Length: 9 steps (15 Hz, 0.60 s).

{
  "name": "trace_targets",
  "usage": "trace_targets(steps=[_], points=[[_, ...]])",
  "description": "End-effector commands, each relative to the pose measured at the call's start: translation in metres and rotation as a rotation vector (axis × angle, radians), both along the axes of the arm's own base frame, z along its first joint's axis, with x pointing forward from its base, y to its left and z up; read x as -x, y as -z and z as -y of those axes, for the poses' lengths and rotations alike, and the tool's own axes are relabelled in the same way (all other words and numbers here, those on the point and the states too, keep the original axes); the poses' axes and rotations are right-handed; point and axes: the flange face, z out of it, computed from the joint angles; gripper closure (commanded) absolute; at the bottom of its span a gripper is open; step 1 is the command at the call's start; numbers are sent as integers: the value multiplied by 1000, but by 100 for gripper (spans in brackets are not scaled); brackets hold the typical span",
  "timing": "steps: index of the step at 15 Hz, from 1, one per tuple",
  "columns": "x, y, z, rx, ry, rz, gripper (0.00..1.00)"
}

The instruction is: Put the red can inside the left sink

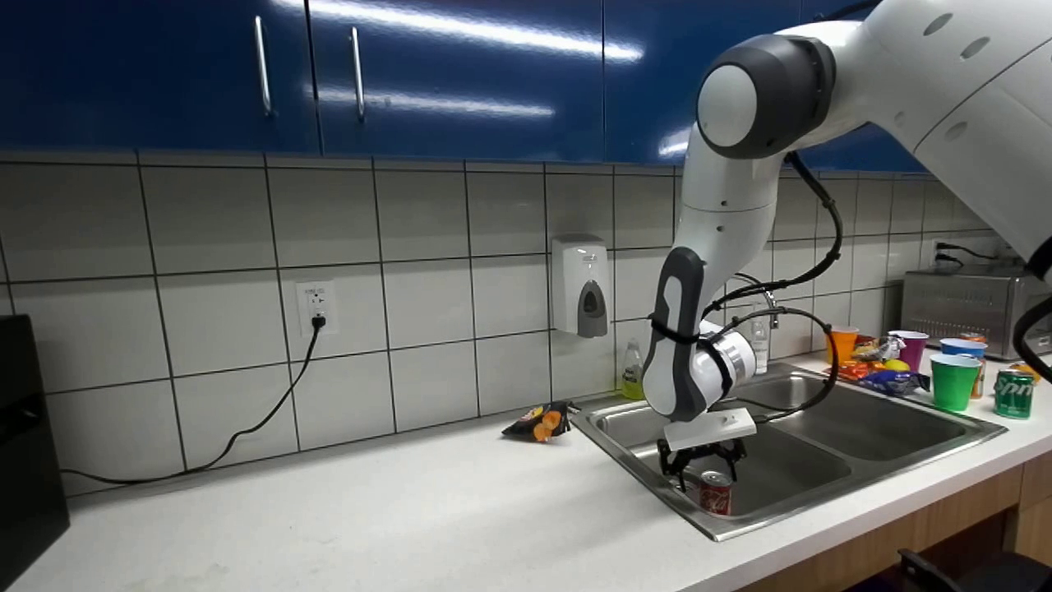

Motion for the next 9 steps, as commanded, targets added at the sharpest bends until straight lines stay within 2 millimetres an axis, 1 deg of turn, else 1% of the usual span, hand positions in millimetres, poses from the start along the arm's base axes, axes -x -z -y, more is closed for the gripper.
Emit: trace_targets(steps=[1, 6, 9], points=[[12, -29, -1, 2, -12, -6, 0], [15, -62, 1, 20, -38, 13, 0], [16, -82, -3, 26, -67, 31, 0]])
